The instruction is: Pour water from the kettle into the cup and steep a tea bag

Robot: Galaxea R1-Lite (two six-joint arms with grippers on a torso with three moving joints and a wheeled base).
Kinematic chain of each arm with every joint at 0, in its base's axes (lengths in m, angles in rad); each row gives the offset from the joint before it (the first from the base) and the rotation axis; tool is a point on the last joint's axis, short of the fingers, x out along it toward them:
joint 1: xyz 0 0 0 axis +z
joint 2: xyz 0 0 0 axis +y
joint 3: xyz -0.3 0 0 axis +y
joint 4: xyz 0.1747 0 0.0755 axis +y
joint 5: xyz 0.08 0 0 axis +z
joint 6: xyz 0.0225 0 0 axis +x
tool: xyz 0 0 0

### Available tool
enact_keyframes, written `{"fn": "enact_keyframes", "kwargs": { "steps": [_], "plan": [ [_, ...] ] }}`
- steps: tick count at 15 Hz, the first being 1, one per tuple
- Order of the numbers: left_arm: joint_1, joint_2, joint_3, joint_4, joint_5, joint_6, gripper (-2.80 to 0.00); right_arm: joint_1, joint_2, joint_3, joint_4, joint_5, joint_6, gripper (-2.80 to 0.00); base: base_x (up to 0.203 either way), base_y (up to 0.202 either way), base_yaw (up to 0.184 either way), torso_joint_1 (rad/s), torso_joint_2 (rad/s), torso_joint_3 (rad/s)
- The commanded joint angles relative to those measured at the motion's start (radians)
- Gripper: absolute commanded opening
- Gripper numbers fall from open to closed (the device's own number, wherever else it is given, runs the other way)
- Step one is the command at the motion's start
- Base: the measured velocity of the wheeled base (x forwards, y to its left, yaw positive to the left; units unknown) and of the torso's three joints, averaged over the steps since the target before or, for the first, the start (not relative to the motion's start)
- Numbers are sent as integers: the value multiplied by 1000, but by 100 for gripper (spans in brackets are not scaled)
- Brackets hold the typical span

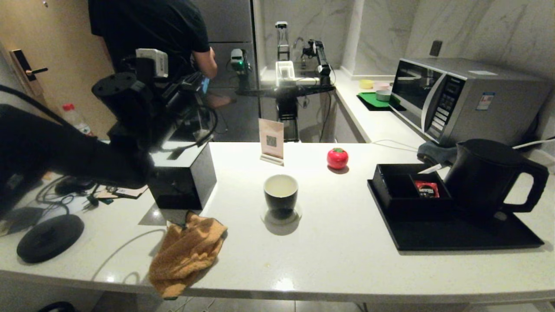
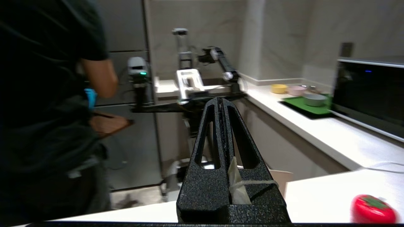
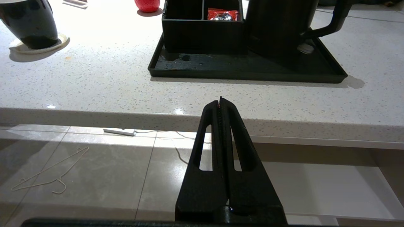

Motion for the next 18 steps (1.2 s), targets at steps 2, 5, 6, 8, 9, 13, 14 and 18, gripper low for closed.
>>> {"fn": "enact_keyframes", "kwargs": {
  "steps": [2,5,6,8,9,13,14,18],
  "plan": [
    [75,-5,-38,42,-7,0,-280,0,1,0,0,1,-1,-280,0,0,0,0,0,0],
    [122,6,-39,82,-12,1,-280,0,1,0,0,1,-1,-280,0,0,0,0,0,0],
    [132,23,-39,85,-15,1,-280,0,1,0,0,1,-1,-280,0,0,0,0,0,0],
    [150,55,-41,85,-17,1,-280,0,1,0,0,1,-1,-280,0,0,0,0,0,0],
    [152,69,-50,84,-18,1,-280,0,1,0,0,1,-1,-280,0,0,0,0,0,0],
    [162,143,-141,85,-22,1,-280,0,1,0,0,1,-1,-280,0,0,0,0,0,0],
    [164,158,-159,85,-22,1,-280,0,1,0,0,1,-1,-280,0,0,0,0,0,0],
    [182,208,-165,79,-25,1,-280,0,1,0,0,1,-1,-280,0,0,0,0,0,0]
  ]
}}
